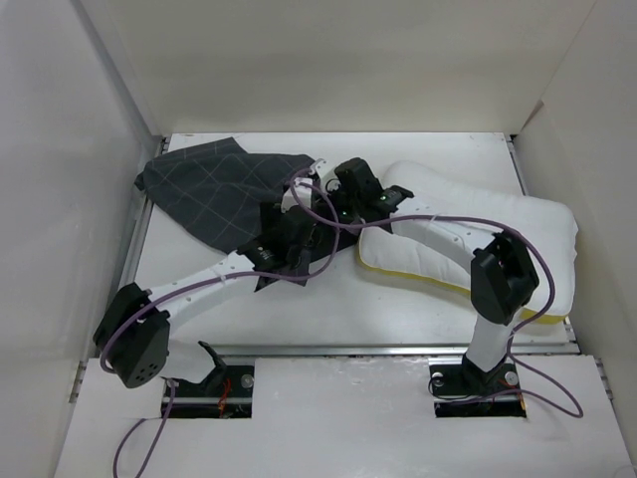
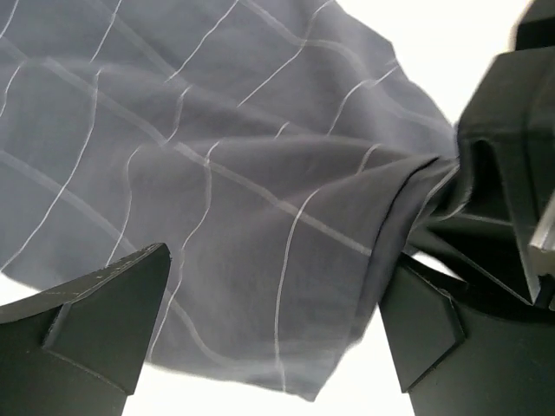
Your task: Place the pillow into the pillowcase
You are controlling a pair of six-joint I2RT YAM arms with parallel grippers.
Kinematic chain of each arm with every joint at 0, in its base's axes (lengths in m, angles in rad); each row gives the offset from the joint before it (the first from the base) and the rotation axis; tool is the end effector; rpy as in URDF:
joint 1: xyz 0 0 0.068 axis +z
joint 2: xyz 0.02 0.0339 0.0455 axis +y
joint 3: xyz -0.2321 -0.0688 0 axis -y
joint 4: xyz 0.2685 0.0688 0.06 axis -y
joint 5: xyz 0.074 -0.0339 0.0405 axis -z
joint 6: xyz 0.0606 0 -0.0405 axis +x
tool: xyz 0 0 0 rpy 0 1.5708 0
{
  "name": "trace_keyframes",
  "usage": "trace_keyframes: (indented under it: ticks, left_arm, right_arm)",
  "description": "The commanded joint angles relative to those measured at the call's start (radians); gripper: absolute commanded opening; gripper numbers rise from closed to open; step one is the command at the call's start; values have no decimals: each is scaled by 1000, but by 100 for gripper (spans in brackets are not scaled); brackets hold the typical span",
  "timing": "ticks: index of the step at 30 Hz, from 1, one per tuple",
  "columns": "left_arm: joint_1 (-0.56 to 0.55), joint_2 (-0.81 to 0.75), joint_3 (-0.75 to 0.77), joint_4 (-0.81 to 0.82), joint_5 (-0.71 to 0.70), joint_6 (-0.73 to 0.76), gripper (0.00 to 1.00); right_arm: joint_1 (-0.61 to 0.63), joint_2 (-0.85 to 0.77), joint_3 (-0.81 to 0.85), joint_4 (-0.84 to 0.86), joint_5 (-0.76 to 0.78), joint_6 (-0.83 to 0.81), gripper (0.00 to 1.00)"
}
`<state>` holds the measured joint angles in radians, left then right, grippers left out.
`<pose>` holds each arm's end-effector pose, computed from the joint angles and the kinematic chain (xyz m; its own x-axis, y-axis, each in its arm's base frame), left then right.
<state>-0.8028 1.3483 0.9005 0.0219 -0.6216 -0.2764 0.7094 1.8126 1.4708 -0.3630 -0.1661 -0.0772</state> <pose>0.2679 -0.2266 0.2268 -0.3352 0.0277 -0.9418 0.1298 0.9914 -0.0171 0.3353 0.3011 0.2187 -0.4332 -0.4721 -0.7677 -0.7737 0.6317 0.0481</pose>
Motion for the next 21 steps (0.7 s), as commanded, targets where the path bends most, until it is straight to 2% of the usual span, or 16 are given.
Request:
trace_keyframes:
  ticks: [1,5,8,9,10,11,12,13,15,17,20,21]
  left_arm:
    - [17,14,-50,212,51,106,100]
    - [46,23,-84,395,219,241,100]
    - [59,23,-97,434,341,322,100]
    - [59,23,-97,449,361,322,97]
    - [68,32,-97,461,399,338,91]
    - [68,50,-97,461,469,374,81]
    - [68,64,-78,461,479,375,70]
    - [79,81,-65,461,488,391,52]
    - [79,132,-7,429,525,410,29]
    - [88,161,26,397,539,424,0]
    - [88,184,57,372,499,396,0]
    - [103,166,57,372,444,373,0]
  right_arm:
    - [-7,-12,56,-28,-163,24,0]
    - [-16,-21,68,-37,-233,24,0]
    - [-27,-21,68,-57,-246,24,0]
    - [-27,-21,68,-57,-256,24,0]
    - [-39,-21,68,-57,-265,24,0]
    - [-39,-21,68,-57,-265,24,0]
    - [-39,-21,68,-57,-282,24,0]
    - [-48,-21,68,-57,-303,14,0]
    - [-48,-21,68,-57,-303,5,0]
    - [-48,-21,68,-57,-306,5,0]
    - [-67,-21,68,-66,-271,5,0]
    - [-67,-21,68,-67,-251,16,10]
